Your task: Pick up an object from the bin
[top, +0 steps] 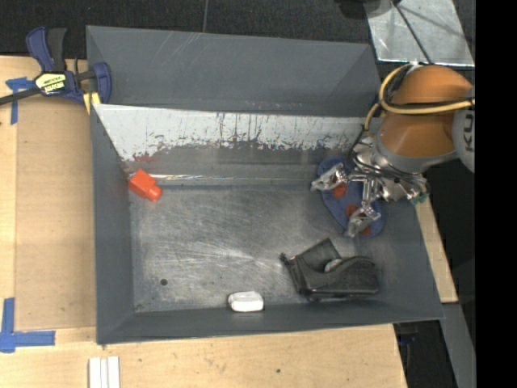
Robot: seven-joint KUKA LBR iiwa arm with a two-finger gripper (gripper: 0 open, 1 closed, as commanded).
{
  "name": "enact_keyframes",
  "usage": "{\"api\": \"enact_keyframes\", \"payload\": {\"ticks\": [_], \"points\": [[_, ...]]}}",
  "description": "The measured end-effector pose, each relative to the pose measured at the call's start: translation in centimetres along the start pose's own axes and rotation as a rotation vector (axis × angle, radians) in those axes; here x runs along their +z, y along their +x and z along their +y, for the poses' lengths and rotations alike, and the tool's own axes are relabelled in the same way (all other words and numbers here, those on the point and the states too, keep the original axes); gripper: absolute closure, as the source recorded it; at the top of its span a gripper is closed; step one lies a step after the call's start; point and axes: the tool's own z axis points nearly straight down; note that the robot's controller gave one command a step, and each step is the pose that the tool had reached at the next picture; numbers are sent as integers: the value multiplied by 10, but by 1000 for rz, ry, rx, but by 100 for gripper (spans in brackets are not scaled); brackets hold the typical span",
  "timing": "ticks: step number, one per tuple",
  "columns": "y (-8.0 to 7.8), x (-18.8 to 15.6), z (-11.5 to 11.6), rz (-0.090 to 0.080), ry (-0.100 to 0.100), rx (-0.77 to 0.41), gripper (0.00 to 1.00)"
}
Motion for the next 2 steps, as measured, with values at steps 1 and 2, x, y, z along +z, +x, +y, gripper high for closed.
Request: {"api": "enact_keyframes", "payload": {"ticks": [1, 2], "points": [[0, 0, -1, -3, 5, -1, 100], [6, -105, 12, -5, 24, -10, 100]]}}
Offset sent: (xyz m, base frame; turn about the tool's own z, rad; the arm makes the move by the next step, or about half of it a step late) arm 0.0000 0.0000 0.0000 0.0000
